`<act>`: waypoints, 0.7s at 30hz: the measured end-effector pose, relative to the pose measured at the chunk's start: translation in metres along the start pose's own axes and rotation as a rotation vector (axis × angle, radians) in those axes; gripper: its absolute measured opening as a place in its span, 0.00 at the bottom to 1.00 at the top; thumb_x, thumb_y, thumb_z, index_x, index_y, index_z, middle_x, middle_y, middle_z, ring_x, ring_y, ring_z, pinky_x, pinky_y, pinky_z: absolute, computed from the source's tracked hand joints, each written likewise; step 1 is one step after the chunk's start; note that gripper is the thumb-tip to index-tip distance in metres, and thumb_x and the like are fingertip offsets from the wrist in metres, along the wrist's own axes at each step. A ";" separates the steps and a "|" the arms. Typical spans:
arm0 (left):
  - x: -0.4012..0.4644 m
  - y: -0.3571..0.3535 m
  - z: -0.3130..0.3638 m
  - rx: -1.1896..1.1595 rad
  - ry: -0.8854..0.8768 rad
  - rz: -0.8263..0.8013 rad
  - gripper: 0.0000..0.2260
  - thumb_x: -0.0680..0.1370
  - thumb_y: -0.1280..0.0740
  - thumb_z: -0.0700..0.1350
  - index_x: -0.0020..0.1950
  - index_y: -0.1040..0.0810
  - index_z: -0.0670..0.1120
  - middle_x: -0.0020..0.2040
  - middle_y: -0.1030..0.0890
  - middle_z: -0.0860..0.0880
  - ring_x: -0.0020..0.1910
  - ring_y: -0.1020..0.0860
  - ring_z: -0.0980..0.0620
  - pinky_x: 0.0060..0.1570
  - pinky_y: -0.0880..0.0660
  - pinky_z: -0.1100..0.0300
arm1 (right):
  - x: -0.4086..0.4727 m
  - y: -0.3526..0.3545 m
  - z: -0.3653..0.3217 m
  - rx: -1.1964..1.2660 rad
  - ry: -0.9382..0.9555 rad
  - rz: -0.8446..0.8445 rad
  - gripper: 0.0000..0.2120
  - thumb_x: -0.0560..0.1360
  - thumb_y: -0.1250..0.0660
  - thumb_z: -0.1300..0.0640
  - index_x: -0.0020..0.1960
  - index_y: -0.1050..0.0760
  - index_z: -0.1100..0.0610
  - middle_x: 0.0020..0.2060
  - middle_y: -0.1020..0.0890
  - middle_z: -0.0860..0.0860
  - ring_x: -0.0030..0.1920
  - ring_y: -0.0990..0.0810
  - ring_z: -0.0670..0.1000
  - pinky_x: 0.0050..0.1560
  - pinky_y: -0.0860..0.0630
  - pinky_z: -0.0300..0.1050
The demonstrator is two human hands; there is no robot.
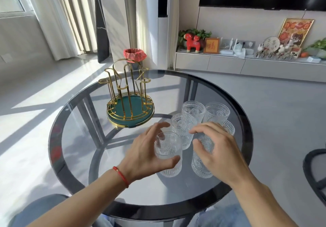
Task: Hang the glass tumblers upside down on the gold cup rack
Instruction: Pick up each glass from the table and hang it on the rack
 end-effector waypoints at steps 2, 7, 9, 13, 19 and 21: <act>0.004 0.011 -0.013 -0.032 0.079 0.038 0.33 0.67 0.28 0.66 0.67 0.23 0.51 0.52 0.19 0.55 0.49 0.21 0.59 0.52 0.22 0.59 | -0.001 0.008 -0.006 0.046 0.000 0.081 0.09 0.77 0.33 0.56 0.53 0.16 0.55 0.51 0.16 0.44 0.55 0.19 0.45 0.58 0.23 0.43; 0.028 0.044 -0.063 -0.470 0.408 0.177 0.25 0.67 0.34 0.65 0.54 0.15 0.50 0.49 0.14 0.54 0.47 0.17 0.59 0.48 0.20 0.57 | 0.010 -0.014 -0.040 0.258 -0.005 0.078 0.10 0.78 0.33 0.59 0.57 0.17 0.53 0.56 0.18 0.44 0.58 0.17 0.48 0.58 0.21 0.40; 0.032 0.037 -0.084 -0.789 0.575 0.202 0.21 0.72 0.33 0.61 0.51 0.16 0.46 0.46 0.14 0.46 0.46 0.17 0.48 0.51 0.20 0.45 | 0.023 -0.040 -0.053 0.260 -0.034 -0.035 0.16 0.79 0.31 0.56 0.66 0.22 0.52 0.64 0.22 0.43 0.68 0.23 0.46 0.67 0.26 0.42; 0.026 0.014 -0.105 -1.185 0.769 0.222 0.15 0.80 0.37 0.54 0.55 0.18 0.44 0.49 0.17 0.40 0.47 0.18 0.41 0.48 0.22 0.45 | 0.061 -0.071 -0.056 0.144 -0.163 -0.150 0.30 0.80 0.31 0.47 0.78 0.38 0.44 0.71 0.31 0.43 0.71 0.30 0.42 0.70 0.32 0.41; 0.036 0.008 -0.110 -1.385 0.763 0.163 0.17 0.82 0.37 0.54 0.57 0.18 0.42 0.51 0.15 0.38 0.50 0.16 0.39 0.46 0.16 0.43 | 0.098 -0.093 -0.030 0.239 -0.439 -0.263 0.25 0.76 0.29 0.40 0.70 0.32 0.38 0.65 0.24 0.44 0.62 0.22 0.47 0.56 0.26 0.42; 0.035 0.017 -0.118 -1.127 0.739 0.101 0.23 0.83 0.44 0.60 0.60 0.19 0.44 0.52 0.15 0.37 0.48 0.17 0.40 0.42 0.17 0.47 | 0.104 -0.089 -0.024 0.339 -0.496 -0.251 0.24 0.71 0.25 0.40 0.65 0.27 0.36 0.65 0.21 0.49 0.52 0.13 0.48 0.60 0.19 0.54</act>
Point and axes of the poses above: each hand's wrist, its own x-axis towards the middle knuckle, its own y-axis out of the back of the hand, z = x × y, the point moved 10 cm from there along x, towards the middle knuckle
